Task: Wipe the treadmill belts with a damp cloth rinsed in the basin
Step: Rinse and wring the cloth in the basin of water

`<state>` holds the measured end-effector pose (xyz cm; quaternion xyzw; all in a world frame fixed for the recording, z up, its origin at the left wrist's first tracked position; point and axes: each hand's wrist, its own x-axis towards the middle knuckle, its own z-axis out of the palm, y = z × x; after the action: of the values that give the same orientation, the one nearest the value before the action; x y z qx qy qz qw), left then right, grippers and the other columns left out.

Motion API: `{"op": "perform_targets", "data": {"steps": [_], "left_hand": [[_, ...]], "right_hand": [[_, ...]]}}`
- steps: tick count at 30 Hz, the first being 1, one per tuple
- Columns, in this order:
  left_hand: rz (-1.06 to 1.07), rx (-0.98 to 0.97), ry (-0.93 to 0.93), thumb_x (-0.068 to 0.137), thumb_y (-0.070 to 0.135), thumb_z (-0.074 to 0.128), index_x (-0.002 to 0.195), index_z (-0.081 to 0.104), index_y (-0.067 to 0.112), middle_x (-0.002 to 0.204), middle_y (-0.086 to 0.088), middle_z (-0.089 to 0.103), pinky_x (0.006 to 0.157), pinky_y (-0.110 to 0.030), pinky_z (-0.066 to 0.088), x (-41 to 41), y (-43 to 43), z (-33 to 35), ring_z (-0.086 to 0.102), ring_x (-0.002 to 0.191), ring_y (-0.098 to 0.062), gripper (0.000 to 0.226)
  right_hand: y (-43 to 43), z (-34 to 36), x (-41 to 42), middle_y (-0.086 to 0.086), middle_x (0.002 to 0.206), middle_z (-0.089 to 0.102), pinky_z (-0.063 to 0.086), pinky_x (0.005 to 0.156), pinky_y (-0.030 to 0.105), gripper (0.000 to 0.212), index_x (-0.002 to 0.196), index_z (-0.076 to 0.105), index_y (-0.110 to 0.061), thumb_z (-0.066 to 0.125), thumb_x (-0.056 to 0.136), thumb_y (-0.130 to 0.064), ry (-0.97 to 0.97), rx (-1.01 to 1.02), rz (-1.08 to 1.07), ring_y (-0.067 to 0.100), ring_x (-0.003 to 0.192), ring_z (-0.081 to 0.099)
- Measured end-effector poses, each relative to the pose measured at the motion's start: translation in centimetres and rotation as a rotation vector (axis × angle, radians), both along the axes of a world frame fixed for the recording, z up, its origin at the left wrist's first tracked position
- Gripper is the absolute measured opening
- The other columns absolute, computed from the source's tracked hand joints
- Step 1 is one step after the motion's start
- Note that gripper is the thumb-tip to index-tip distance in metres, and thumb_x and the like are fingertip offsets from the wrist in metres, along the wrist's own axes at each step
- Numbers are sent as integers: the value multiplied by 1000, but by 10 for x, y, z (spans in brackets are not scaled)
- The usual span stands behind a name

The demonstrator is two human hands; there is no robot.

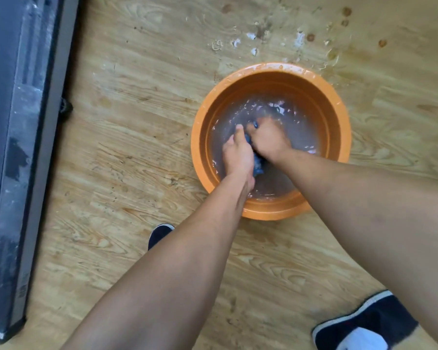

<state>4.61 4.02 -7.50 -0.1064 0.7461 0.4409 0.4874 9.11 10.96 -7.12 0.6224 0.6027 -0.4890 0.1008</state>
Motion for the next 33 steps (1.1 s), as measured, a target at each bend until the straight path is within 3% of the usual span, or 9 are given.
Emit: {"op": "perform_targets", "data": {"steps": [3,8,10,13,19,23,27,31,33], "left_hand": [[-197,45,223,102,61,55,75,52,18,68,1,56,67,-34,49,-16,1,10,52,65,-19,50],[-411,35,352,96,29,76,114,72,12,108,-3,76,99,-38,56,-49,19,-9,71,100,-21,24],[-459,17,359,98,24,74,124,69,8,117,-3,71,100,-26,49,-42,20,-10,65,107,-18,31],[-458,19,340,104,27,66,121,71,12,115,-3,71,93,-24,44,-23,13,-4,62,104,-14,23],[-869,72,557,103,28,60,140,64,17,131,-7,65,104,-35,41,9,-35,6,56,120,-29,39],[-705,17,522,100,1,54,144,61,13,138,-9,65,106,-24,42,-2,-25,2,60,126,-25,46],[-468,-17,384,89,-14,40,116,77,11,119,-8,76,102,-24,52,-20,-14,6,70,111,-21,53],[-239,-19,121,76,26,51,97,73,12,101,-20,77,89,-52,59,-20,-8,18,72,96,-40,33],[-321,43,25,78,29,53,94,69,12,92,-17,75,85,-49,58,-6,-10,29,71,86,-35,28]], "right_hand": [[6,-9,17,21,112,71,46,88,34,34,104,73,-8,57,102,-38,3,-13,-296,36,115,66],[-14,-11,52,-3,69,56,45,68,31,36,68,52,-16,71,92,-37,42,33,-664,23,71,57],[-26,-8,54,-3,80,68,55,73,26,16,91,67,-14,70,93,-30,119,20,-765,21,79,68],[-37,-9,47,3,110,74,62,91,46,44,135,61,-24,63,93,-39,227,-68,-902,27,98,73],[-41,5,19,14,100,72,64,66,33,34,134,60,-2,46,112,-23,518,-423,-1299,25,81,72],[-35,13,23,16,109,75,59,63,31,43,126,66,-9,40,112,-40,512,-546,-1089,24,82,72],[-37,6,42,6,88,71,58,63,29,18,100,65,-16,52,109,-22,250,-188,-750,21,86,68],[-43,10,42,1,130,63,60,87,48,50,142,54,-19,54,105,-53,426,-548,-1092,27,103,70],[-43,17,34,8,114,70,60,85,47,58,132,63,-12,51,102,-61,580,-713,-1239,29,94,73]]}}
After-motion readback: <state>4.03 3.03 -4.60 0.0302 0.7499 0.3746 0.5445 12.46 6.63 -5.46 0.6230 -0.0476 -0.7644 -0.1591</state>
